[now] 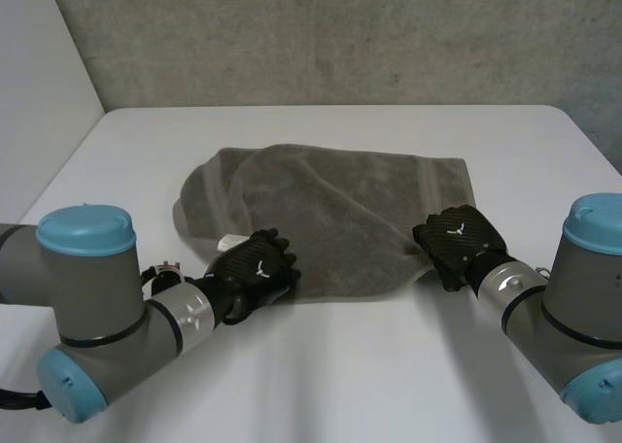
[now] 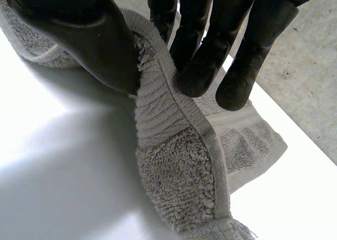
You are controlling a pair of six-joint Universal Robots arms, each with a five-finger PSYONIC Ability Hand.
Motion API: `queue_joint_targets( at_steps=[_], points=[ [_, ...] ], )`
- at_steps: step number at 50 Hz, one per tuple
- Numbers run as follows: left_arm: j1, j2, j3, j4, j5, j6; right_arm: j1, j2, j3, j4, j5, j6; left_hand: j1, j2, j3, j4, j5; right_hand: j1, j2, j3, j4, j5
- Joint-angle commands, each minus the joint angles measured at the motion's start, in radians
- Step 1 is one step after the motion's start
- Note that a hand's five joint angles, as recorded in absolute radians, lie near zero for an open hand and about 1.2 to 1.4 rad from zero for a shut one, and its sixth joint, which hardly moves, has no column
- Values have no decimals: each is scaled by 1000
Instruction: Fold the towel.
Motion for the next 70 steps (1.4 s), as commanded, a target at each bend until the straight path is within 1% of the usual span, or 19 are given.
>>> queue_joint_targets(
  at_steps=[1,9,16,23,27,30,36,40,42,43,45,46,47,48,50,53,61,65,70],
  points=[
    [-1,-29,29,6,-57,47,0,0,1,0,1,-1,14,26,15,16,-164,69,79,62,58,64],
    [-1,-35,49,9,-62,44,0,0,4,0,1,-5,281,294,282,283,103,69,79,62,58,64],
    [1,-43,47,9,-71,46,0,12,4,0,1,-8,302,314,303,304,124,69,79,62,58,64],
    [16,-11,37,12,-155,35,0,12,3,0,1,-9,563,575,564,565,384,69,79,62,58,64],
    [21,13,24,15,-163,35,0,12,0,0,8,-8,702,714,702,703,523,69,79,62,58,64],
    [33,37,-5,28,-163,32,-4,12,-6,1,11,0,897,909,898,899,719,69,79,62,58,64],
    [59,121,-69,133,-195,15,-47,-11,-31,17,16,6,898,910,899,900,719,69,79,62,58,64],
    [68,201,-92,196,-241,-57,-72,-124,-87,73,21,31,898,910,899,900,719,69,79,62,58,64],
    [79,281,-102,230,-290,-205,-84,-160,-115,117,21,45,898,910,899,900,719,69,79,62,58,64],
    [79,281,-102,230,-291,-206,-101,-185,-152,171,19,55,898,910,899,900,719,69,79,62,58,64],
    [103,370,-102,232,-327,-386,-120,-201,-190,233,18,64,898,910,899,900,719,69,79,62,58,64],
    [103,370,-102,232,-327,-387,-132,-215,-233,298,11,74,898,910,899,900,719,69,79,62,58,64],
    [120,411,-102,230,-338,-472,-132,-215,-233,299,11,74,898,910,899,900,719,69,79,62,58,64],
    [120,411,-102,230,-338,-473,-141,-238,-279,361,8,78,898,910,899,900,719,69,79,62,58,64],
    [151,483,-103,209,-346,-599,-149,-268,-322,422,7,77,898,910,899,900,719,69,79,62,58,64],
    [179,554,-102,146,-347,-670,-159,-302,-399,523,-2,66,898,910,899,900,719,69,79,62,58,64],
    [206,611,-89,26,-340,-714,-166,-308,-546,681,-4,-29,898,910,899,900,719,69,79,62,58,64],
    [211,588,-86,28,-335,-714,-158,-231,-546,696,-2,-127,898,910,899,900,719,69,79,62,58,64],
    [192,402,-23,29,-337,-704,-149,-91,-580,686,16,-185,898,910,899,900,719,69,79,62,58,64]
  ],
)
